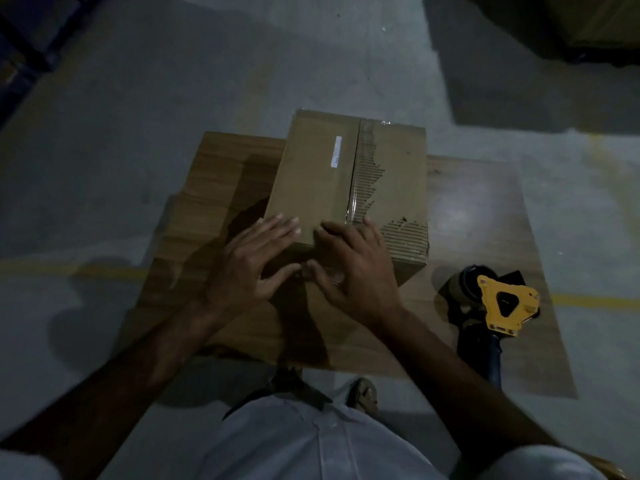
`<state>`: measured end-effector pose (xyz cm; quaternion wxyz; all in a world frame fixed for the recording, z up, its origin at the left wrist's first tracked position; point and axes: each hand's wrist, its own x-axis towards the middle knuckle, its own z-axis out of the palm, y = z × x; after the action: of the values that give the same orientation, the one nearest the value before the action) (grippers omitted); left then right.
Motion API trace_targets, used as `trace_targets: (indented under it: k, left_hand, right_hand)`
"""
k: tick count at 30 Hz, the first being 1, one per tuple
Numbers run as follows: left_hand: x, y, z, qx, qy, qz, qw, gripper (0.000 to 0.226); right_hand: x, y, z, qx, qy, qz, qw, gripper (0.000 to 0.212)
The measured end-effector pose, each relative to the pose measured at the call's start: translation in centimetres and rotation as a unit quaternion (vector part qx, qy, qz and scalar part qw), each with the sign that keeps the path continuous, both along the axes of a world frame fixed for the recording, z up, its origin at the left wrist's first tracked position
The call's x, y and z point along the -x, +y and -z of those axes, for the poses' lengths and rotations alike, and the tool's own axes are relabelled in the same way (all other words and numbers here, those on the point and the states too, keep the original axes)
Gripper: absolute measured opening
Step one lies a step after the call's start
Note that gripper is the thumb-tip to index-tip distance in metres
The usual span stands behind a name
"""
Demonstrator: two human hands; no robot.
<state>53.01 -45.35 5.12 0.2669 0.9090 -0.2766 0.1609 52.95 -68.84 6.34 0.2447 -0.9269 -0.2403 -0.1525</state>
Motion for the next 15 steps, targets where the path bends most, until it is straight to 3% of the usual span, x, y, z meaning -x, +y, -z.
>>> trace_targets:
  k: [2, 4, 9, 15]
  left_hand:
    - [-0.6, 0.0, -0.3, 0.043, 0.016, -0.011, 0.999, 0.037]
    - [-1.8, -0.4, -0.4, 0.071, 0.02, -0.026, 0.997, 0.027]
    - [-3.7, -0.6, 0.4, 0.062, 0.016, -0.01, 0.998, 0.027]
    - [-4.2, -0.3, 2.2, -0.001, -0.095, 0.021, 0.995, 0.027]
  right_hand:
    - [-1.1, -0.7, -0.5, -0.067, 0.015, 0.0, 0.998, 0.031]
    - [-1.8, -1.2, -0.5, -0.068, 0.016, 0.004, 0.998, 0.024]
    - [-2.1, -1.3, 1.0, -0.044, -0.057, 0.018, 0.997, 0.019]
    - [-2.1, -1.4, 2.7, -0.043, -0.165, 0.027, 0.985, 0.018]
